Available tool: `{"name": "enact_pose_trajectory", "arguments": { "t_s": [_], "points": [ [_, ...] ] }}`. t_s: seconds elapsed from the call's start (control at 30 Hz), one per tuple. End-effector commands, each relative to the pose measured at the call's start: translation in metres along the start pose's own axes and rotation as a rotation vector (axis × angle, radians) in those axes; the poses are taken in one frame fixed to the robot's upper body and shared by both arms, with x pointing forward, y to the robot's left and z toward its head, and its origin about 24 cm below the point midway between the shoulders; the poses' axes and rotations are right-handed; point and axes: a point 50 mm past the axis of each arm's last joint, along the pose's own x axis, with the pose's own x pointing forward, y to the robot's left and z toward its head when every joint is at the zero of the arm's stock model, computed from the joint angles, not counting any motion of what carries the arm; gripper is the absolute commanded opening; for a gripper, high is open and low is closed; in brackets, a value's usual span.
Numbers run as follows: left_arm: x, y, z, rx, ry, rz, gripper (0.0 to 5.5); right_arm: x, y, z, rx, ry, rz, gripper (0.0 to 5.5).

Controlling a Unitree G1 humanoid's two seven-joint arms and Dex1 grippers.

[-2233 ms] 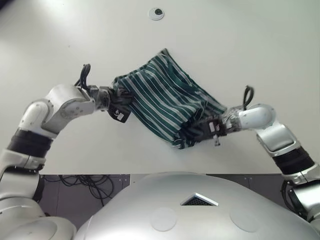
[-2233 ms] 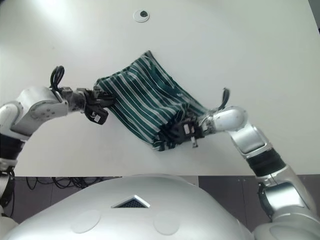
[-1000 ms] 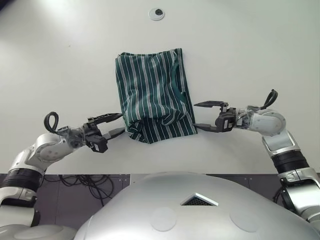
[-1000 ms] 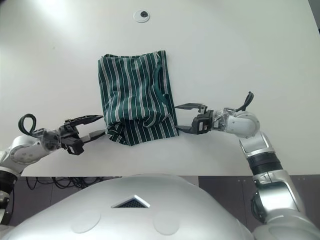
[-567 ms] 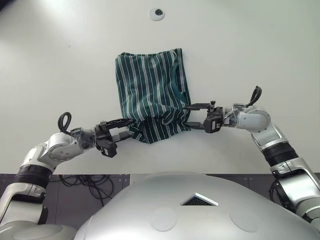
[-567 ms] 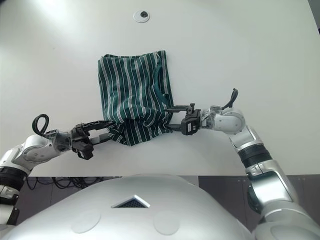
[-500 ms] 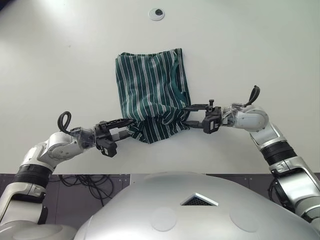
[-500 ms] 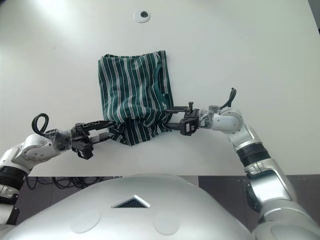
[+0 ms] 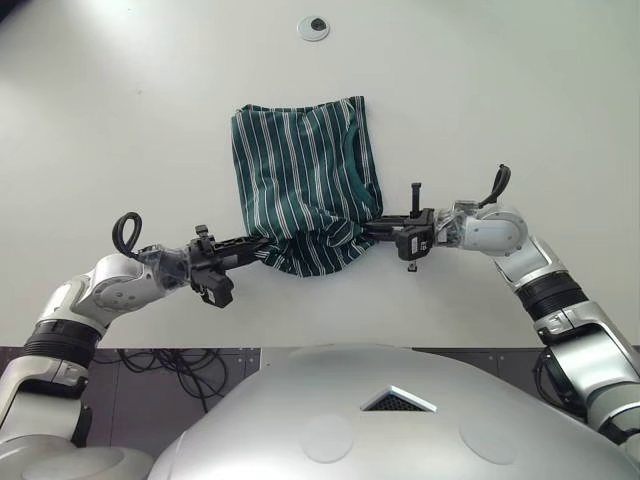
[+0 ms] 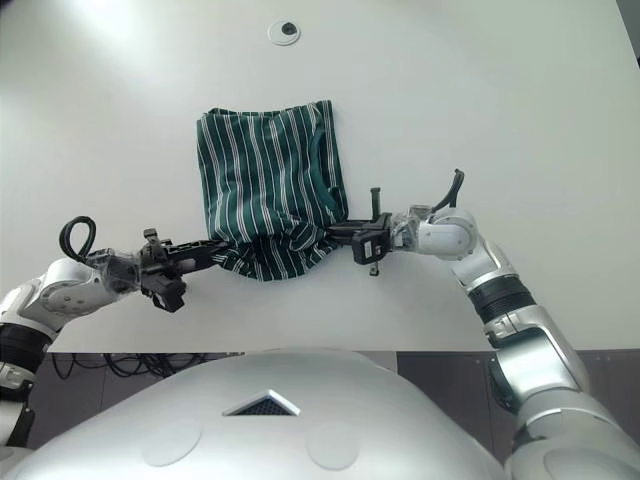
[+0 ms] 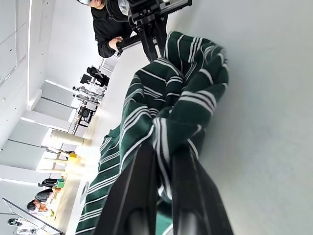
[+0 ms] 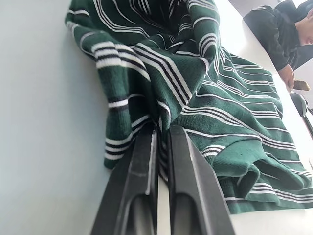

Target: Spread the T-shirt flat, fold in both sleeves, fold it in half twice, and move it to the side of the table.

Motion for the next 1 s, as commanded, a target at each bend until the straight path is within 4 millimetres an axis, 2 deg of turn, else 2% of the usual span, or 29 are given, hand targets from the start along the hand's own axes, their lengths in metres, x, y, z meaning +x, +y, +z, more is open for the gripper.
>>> {"name": "enact_pose_trajectory", "arguments": {
  "t_s": [0.03,0.1,0.17,0.23,0.33,0.47,0.6,0.7,0.87,1.0],
  "points": [
    [-0.005,-0.022,0.001,-0.246,0.058,-0.098,0.08,-0.015,0.028,-0.008,0.265,0.031,0.133,0.04],
    [-0.011,-0.022,0.015,-0.608,0.044,-0.136,0.07,-0.022,0.025,0.006,0.439,-0.079,0.146,0.04],
    [-0.018,-0.021,0.032,-0.926,-0.054,-0.222,0.07,-0.033,0.026,0.019,0.593,-0.179,0.191,0.04],
    [-0.024,-0.017,0.043,-1.077,-0.132,-0.293,0.05,-0.045,0.025,0.030,0.696,-0.253,0.229,0.03],
    [-0.030,-0.011,0.058,-1.207,-0.225,-0.378,0.05,-0.061,0.024,0.044,0.806,-0.330,0.273,0.03],
    [-0.038,-0.005,0.069,-1.305,-0.325,-0.432,0.05,-0.072,0.023,0.056,0.888,-0.380,0.292,0.03],
    [-0.043,-0.001,0.066,-1.341,-0.356,-0.383,0.05,-0.075,0.021,0.060,0.931,-0.404,0.281,0.03],
    [-0.042,0.000,0.054,-1.341,-0.319,-0.309,0.05,-0.074,0.014,0.057,0.945,-0.403,0.219,0.03],
    [-0.026,0.007,0.021,-1.289,-0.193,-0.090,0.05,-0.068,0.002,0.037,0.999,-0.309,0.052,0.03],
    [-0.014,0.005,0.001,-1.320,-0.110,-0.028,0.05,-0.063,-0.004,0.025,1.043,-0.261,-0.028,0.03]
  ]
}}
